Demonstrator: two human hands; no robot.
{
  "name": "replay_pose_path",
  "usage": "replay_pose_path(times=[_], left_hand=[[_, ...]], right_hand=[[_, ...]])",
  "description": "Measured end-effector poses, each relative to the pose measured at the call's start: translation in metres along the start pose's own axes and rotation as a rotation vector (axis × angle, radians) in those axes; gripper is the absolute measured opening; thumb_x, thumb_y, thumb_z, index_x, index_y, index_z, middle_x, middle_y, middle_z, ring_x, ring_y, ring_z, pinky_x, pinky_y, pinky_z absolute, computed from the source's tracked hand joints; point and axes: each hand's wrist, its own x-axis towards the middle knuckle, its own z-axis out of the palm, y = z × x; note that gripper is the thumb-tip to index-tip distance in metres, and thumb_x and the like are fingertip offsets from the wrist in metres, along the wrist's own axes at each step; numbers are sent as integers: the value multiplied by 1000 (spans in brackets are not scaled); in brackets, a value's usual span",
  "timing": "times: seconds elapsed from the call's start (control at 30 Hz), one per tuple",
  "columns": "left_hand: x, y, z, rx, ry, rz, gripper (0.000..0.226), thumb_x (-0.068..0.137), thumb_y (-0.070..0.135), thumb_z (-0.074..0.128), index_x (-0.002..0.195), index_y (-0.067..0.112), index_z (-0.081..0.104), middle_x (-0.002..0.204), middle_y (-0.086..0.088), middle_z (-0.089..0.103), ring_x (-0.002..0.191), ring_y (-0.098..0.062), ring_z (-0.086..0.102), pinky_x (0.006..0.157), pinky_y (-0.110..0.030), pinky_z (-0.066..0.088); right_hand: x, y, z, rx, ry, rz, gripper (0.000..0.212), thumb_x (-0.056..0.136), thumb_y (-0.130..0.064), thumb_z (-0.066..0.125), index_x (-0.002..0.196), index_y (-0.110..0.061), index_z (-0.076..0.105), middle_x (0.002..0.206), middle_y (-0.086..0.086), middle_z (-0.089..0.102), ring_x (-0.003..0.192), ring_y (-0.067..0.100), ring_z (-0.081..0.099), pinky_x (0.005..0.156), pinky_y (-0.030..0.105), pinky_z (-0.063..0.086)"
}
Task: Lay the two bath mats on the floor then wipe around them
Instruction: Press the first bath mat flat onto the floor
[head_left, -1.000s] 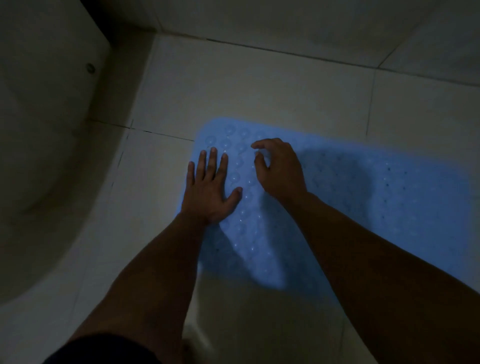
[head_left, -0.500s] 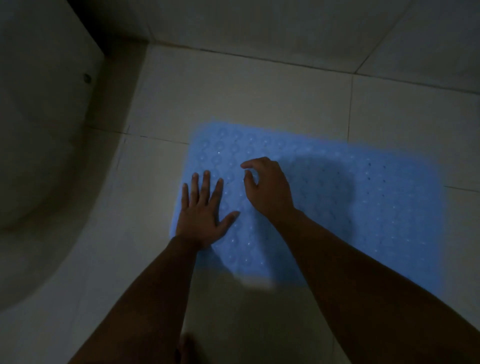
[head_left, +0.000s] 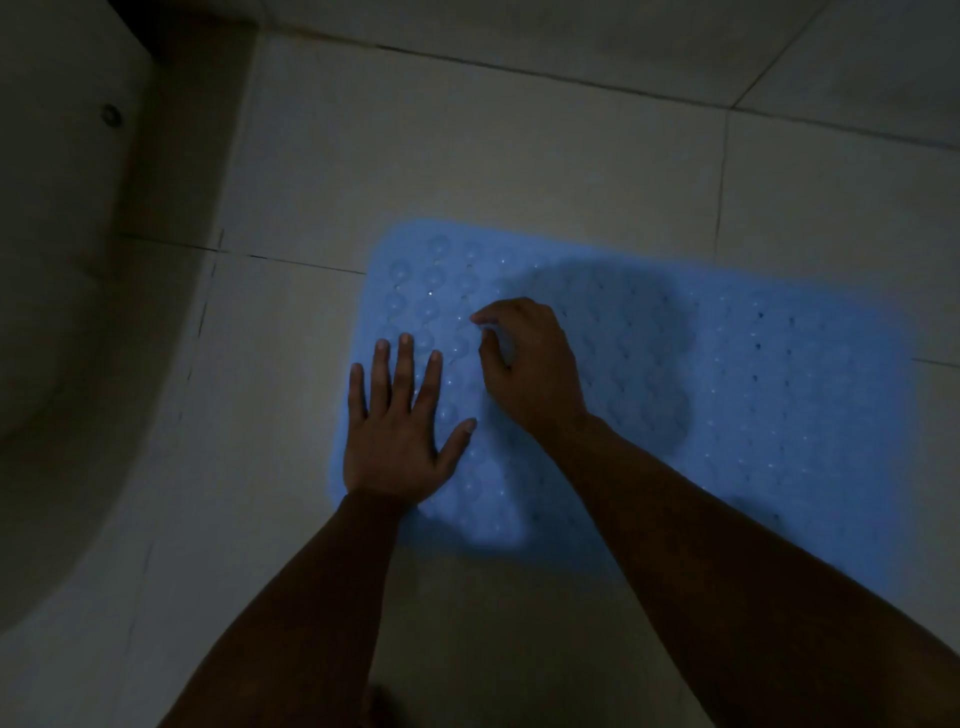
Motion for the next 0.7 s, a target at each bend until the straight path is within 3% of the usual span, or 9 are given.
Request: replay_pose_path(times=[0.1, 0.17, 0.23, 0.27, 0.33, 0.4, 0.47, 0.7], left_hand=[[2, 1, -9, -56, -65, 2, 93, 96, 76, 33, 166, 21, 7, 173, -12, -10, 159, -33, -12, 127, -59, 0], [5, -1, -22, -161, -138, -13, 82, 100, 71, 26, 166, 24, 13, 173, -10, -6, 160, -29, -11, 128, -55, -1], [8, -6, -45, -266, -104, -62, 71, 104, 64, 18, 153, 20, 45, 166, -13, 32, 157, -31, 22, 125, -52, 24], [10, -9, -52, -274, -24, -76, 68, 106, 59, 18, 139, 18, 61, 150, -13, 55, 146, -32, 43, 115, -50, 39], [12, -12, -60, -221, 107, -118, 50, 107, 45, 31, 120, 18, 71, 124, -6, 72, 132, -33, 56, 99, -48, 48], [11, -11, -61, -181, 119, -160, 36, 101, 36, 45, 121, 19, 70, 125, -4, 71, 134, -33, 52, 99, -50, 47], [8, -11, -57, -150, 114, -166, 38, 99, 35, 45, 126, 19, 67, 133, -6, 65, 140, -34, 46, 100, -53, 47], [19, -21, -36, -118, 181, -147, 51, 104, 40, 37, 147, 18, 52, 157, -10, 45, 155, -37, 23, 118, -59, 28]], right_hand=[[-14, -7, -14, -51, -86, 82, 26, 90, -21, 56, 113, -23, 69, 114, -3, 65, 112, 21, 59, 94, 44, 50], [-23, -15, -19, -97, -168, 174, 31, 91, -25, 55, 118, -21, 68, 120, 1, 65, 117, 25, 59, 97, 44, 49], [-38, -26, -15, -210, -204, 169, 42, 90, -30, 48, 124, -14, 67, 125, 9, 65, 122, 33, 59, 97, 49, 50], [-45, -30, -8, -284, -227, 153, 48, 90, -32, 43, 129, -11, 64, 132, 13, 63, 129, 36, 55, 100, 54, 49], [-58, -35, 12, -397, -287, 168, 61, 92, -37, 33, 144, -9, 51, 153, 17, 46, 146, 37, 37, 111, 62, 37], [-72, -35, 30, -481, -323, 193, 68, 96, -43, 30, 154, -8, 34, 166, 18, 19, 155, 35, 15, 118, 64, 21], [-82, -33, 43, -530, -311, 193, 74, 99, -51, 30, 159, -7, 22, 169, 17, 2, 157, 34, 0, 121, 64, 8], [-82, -27, 56, -604, -272, 181, 86, 98, -63, 27, 161, -7, 9, 169, 14, -10, 156, 30, -12, 121, 63, 2]])
